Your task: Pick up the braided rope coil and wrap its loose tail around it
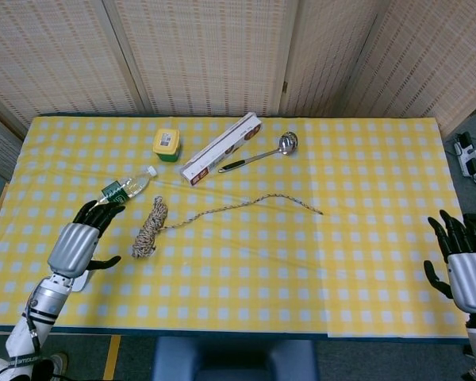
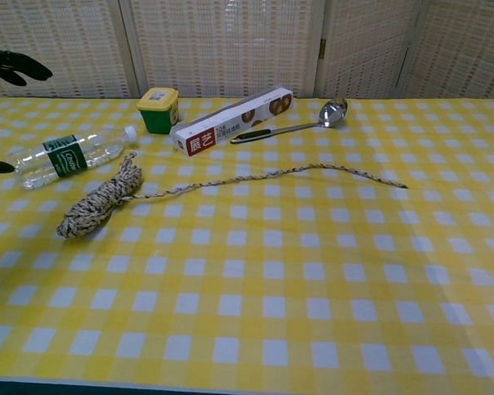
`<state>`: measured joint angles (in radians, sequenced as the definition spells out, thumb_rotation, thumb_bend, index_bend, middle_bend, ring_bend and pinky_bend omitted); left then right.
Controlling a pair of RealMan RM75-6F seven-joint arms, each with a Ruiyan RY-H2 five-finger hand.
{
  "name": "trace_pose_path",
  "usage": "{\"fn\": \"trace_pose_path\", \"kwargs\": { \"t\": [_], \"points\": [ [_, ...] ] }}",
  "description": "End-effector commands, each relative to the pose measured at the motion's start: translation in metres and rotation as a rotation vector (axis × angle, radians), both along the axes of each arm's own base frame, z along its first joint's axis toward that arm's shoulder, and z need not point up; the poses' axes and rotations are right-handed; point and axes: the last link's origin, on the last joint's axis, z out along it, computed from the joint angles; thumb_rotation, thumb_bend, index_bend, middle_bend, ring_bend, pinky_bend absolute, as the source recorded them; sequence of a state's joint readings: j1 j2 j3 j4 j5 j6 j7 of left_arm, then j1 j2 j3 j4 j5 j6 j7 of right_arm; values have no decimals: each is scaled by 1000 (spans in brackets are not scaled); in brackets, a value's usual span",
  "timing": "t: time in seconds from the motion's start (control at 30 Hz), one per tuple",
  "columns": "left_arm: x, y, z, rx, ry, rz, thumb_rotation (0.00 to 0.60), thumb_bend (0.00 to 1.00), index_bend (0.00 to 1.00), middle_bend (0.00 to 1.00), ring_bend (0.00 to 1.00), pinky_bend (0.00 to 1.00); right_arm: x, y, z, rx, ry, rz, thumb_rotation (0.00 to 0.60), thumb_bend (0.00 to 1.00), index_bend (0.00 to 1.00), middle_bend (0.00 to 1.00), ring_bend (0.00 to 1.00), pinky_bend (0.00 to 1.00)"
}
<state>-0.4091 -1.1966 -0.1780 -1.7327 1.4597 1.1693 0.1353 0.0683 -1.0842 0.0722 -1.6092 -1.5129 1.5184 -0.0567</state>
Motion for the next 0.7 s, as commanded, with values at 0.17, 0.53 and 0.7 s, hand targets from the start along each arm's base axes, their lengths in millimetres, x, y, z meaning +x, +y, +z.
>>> {"fn": "trace_pose_path", "kwargs": {
  "t": [0.17,0.53,0.7],
  "points": [
    [38,20,-54,-137,-15,-26,600,180,192,173,198,152,-1,1,1,0,-3,-6,600,463,0,0,74,0],
    [57,38,-108,-152,1,54,600,180,210,193,216,162,-3,3,2,2,-5,-19,600,464,0,0,74,0],
    [54,44,-124,-161,-2,125,600,181,214,198,220,164,-6,4,2,3,-8,-25,600,463,0,0,74,0]
  ]
}}
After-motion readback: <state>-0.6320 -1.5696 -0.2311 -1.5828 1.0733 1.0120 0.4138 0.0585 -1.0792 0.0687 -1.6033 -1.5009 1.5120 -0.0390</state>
